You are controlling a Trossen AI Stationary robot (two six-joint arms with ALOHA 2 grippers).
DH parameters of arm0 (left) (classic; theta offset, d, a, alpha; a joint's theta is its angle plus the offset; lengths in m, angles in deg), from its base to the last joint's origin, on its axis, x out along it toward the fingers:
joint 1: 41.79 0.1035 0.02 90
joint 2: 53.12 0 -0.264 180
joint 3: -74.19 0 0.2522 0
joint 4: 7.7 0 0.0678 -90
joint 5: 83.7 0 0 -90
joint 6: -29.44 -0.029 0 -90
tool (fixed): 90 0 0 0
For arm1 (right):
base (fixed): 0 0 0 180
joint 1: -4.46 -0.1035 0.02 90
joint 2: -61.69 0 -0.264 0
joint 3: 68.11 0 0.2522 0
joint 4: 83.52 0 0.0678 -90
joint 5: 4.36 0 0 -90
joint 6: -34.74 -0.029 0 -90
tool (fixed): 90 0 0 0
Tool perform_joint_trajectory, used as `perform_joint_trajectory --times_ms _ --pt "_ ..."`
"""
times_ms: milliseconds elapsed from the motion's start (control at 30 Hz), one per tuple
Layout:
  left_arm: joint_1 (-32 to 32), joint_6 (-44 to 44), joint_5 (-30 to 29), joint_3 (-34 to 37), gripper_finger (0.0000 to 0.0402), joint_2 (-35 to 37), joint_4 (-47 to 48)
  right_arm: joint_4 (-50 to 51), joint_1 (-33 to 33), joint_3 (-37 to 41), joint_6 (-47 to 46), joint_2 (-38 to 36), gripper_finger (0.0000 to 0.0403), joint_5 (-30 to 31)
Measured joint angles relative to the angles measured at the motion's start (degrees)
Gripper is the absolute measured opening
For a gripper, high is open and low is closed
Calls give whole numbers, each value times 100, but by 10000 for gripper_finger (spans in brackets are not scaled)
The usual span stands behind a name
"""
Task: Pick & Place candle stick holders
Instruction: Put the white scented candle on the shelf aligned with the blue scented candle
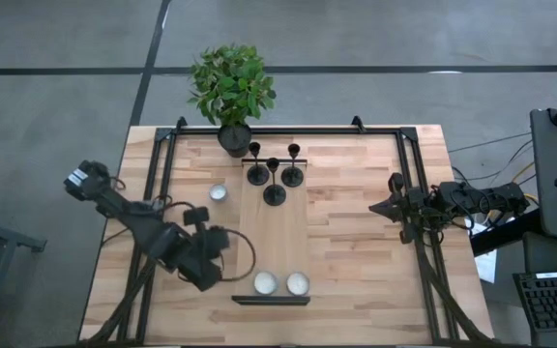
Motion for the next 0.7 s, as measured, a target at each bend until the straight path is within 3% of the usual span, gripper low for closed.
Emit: perform_joint_trajectory --times_ms 233,400,567,700 --pt "194 1577 -465 1535 30 787 -31 -2 2 0 0 0 8 2" --pt "683 2573 -706 2365 30 1470 -39 -2 2 0 0 0 8 0" --pt "1437 2425 -586 2928 35 2094 -363 0 2 0 0 0 8 0" --pt "2100 1603 -232 3366 72 2451 -1375 0 2 0 0 0 8 1"
